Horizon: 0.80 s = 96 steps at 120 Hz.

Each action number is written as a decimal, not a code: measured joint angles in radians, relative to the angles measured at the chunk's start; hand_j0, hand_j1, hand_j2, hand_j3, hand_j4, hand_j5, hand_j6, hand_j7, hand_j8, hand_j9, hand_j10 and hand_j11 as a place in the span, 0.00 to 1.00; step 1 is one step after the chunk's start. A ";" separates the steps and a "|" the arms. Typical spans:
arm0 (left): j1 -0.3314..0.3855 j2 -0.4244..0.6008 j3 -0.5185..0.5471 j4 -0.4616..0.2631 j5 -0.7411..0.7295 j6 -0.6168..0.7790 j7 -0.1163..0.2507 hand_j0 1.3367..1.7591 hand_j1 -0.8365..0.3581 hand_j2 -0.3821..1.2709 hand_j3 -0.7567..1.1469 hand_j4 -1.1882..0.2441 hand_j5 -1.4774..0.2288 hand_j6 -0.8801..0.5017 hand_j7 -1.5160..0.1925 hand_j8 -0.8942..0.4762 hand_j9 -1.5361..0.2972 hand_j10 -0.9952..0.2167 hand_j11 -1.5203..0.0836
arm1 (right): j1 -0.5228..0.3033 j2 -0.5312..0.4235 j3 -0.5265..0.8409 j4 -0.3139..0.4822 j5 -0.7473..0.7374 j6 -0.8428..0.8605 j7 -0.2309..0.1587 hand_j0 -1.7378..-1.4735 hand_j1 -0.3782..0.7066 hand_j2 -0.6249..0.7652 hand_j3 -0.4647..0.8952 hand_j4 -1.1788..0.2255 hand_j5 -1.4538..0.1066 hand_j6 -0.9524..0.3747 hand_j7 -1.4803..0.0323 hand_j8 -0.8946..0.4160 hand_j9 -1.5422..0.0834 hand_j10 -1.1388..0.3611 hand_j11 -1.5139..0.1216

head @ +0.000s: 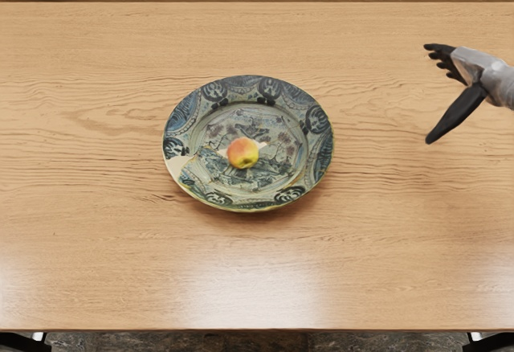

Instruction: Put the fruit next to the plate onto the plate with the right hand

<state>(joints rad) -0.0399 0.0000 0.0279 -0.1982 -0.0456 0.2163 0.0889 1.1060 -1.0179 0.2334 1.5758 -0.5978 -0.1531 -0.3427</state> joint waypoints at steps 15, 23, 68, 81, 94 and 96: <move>0.002 0.000 0.001 0.002 0.000 0.000 0.000 0.76 0.99 0.23 0.40 0.82 0.86 0.63 0.88 0.65 0.83 0.82 0.94 | -0.001 -0.014 0.008 -0.002 0.013 0.017 0.007 0.30 0.03 0.45 0.34 0.84 0.93 0.71 0.98 0.68 0.95 0.76 0.92; 0.002 0.000 0.001 0.003 0.000 0.000 0.000 0.76 0.99 0.23 0.40 0.82 0.86 0.63 0.88 0.65 0.83 0.82 0.94 | -0.001 -0.017 0.010 -0.003 0.016 0.020 0.008 0.30 0.03 0.45 0.34 0.84 0.93 0.71 0.98 0.68 0.95 0.76 0.92; 0.002 0.000 0.001 0.003 0.000 0.000 0.000 0.76 0.99 0.23 0.40 0.82 0.86 0.63 0.88 0.65 0.83 0.82 0.94 | -0.002 -0.021 0.012 -0.003 0.019 0.024 0.010 0.30 0.03 0.45 0.34 0.84 0.93 0.71 0.98 0.68 0.95 0.76 0.93; 0.002 0.000 0.001 0.003 0.000 0.000 0.000 0.76 0.99 0.23 0.40 0.82 0.86 0.63 0.88 0.65 0.83 0.82 0.94 | -0.002 -0.021 0.012 -0.003 0.019 0.024 0.010 0.30 0.03 0.45 0.34 0.84 0.93 0.71 0.98 0.68 0.95 0.76 0.93; 0.002 0.000 0.001 0.003 0.000 0.000 0.000 0.76 0.99 0.23 0.40 0.82 0.86 0.63 0.88 0.65 0.83 0.82 0.94 | -0.002 -0.021 0.012 -0.003 0.019 0.024 0.010 0.30 0.03 0.45 0.34 0.84 0.93 0.71 0.98 0.68 0.95 0.76 0.93; 0.002 0.000 0.001 0.003 0.000 0.000 0.000 0.76 0.99 0.23 0.40 0.82 0.86 0.63 0.88 0.65 0.83 0.82 0.94 | -0.002 -0.021 0.012 -0.003 0.019 0.024 0.010 0.30 0.03 0.45 0.34 0.84 0.93 0.71 0.98 0.68 0.95 0.76 0.93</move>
<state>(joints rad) -0.0383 0.0000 0.0289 -0.1948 -0.0459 0.2163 0.0889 1.1044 -1.0386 0.2451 1.5723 -0.5791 -0.1289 -0.3329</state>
